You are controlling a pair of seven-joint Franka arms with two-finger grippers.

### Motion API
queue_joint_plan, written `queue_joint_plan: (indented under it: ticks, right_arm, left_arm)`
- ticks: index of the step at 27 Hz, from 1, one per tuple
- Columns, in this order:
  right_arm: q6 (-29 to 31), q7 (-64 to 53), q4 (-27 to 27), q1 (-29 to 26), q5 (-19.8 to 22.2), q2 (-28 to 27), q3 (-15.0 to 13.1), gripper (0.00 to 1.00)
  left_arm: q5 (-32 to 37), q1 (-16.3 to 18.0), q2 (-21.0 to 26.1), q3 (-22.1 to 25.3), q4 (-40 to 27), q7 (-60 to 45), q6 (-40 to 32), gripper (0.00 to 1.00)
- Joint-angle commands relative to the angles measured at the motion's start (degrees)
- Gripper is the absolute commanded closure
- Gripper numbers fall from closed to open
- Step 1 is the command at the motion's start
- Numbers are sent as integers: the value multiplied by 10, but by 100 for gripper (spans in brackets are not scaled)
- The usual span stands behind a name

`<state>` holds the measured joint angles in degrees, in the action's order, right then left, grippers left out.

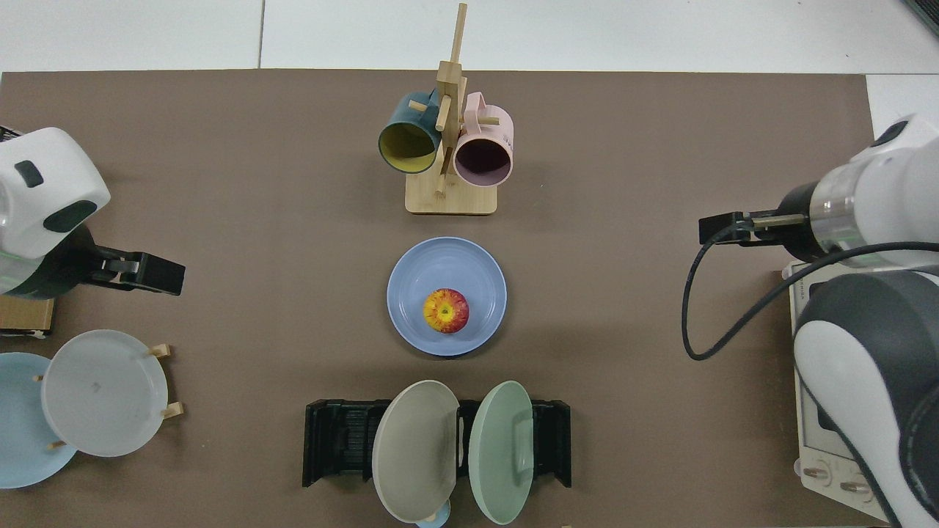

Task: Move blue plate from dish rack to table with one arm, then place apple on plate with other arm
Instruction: 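Open the right gripper and withdraw it away from the plate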

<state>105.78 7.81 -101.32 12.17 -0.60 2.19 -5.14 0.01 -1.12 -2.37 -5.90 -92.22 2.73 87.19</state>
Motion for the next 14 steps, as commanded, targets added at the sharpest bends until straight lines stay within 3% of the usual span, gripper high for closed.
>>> queue_joint_plan:
  ticks: [1,14]
  right_arm:
    - [-15,-32,-15,-32,11,32,9,0]
    - [-65,-119,26,-71,1,26,9,0]
  left_arm:
    - [4,2,-4,1,5,2,-6,0]
    - [4,2,-4,1,5,2,-7,0]
